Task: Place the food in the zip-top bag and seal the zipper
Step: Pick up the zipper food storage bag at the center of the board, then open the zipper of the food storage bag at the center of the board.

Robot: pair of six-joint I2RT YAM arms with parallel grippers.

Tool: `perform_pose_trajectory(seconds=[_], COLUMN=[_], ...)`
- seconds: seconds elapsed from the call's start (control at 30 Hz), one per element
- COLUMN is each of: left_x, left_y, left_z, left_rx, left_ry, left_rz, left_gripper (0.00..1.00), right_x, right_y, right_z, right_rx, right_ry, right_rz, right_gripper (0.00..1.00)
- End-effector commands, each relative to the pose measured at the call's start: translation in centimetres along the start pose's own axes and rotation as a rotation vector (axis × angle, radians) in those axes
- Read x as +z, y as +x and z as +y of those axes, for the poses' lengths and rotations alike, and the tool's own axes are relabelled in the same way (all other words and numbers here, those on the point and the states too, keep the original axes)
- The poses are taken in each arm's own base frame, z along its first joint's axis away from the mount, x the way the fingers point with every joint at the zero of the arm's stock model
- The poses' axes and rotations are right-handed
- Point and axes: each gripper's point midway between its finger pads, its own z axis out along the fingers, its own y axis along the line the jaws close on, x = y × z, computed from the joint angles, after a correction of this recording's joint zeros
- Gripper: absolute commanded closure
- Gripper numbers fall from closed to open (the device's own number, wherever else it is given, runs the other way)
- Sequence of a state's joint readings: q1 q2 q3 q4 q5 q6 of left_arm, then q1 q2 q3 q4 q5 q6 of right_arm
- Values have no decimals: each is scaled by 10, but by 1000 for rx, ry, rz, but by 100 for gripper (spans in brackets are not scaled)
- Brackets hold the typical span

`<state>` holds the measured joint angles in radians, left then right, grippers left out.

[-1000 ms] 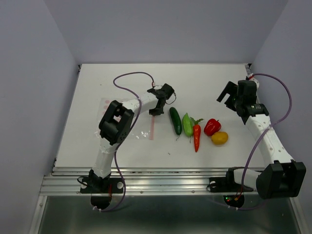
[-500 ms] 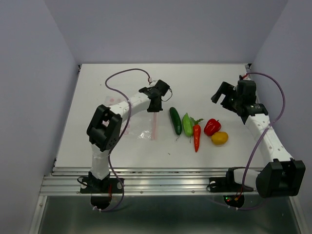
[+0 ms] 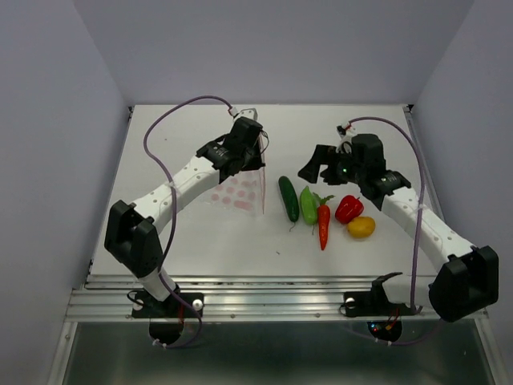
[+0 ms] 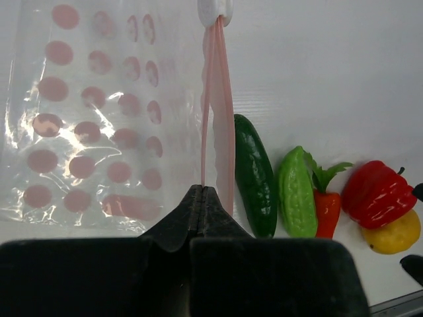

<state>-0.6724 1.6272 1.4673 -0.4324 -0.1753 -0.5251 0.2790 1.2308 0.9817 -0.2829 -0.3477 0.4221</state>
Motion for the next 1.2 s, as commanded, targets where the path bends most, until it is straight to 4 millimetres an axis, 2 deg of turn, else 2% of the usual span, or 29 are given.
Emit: perform_pose_trajectory(seconds=[0.0, 0.1, 0.17, 0.3, 0.5, 0.7, 0.87, 1.0, 1.17], left_x=[-8, -8, -8, -9, -7, -7, -8, -9, -9], left_y=[-1, -2, -3, -2, 1, 2, 3, 1, 2], left_z=[-4, -4, -3, -5, -6, -8, -8, -9, -7], left_rx=[-18, -29, -33, -38, -43, -48, -49, -51, -50], left_ry=[35, 32, 23, 28, 37, 50, 52, 57, 46], left_rz=[-11, -11, -14, -12, -2, -2, 3, -5, -7], left_gripper=[100, 100, 100, 100, 100, 100, 100, 100, 100], right_x=[13, 32, 41, 67, 90, 99, 104, 113, 111], right_y=[-26, -18, -13, -5, -5, 4, 2, 5, 3], right_z=[60, 77, 81, 84, 88, 93, 80, 75, 74], right_rx=[-123, -153, -167, -179, -158, -169, -156, -156, -164], right_ry=[-128, -121, -102, -51, -10, -3, 63, 83, 105], right_rz=[-89, -61, -54, -30, -33, -18, -37, -28, -44], right_gripper=[0, 0, 0, 0, 0, 0, 1, 7, 16])
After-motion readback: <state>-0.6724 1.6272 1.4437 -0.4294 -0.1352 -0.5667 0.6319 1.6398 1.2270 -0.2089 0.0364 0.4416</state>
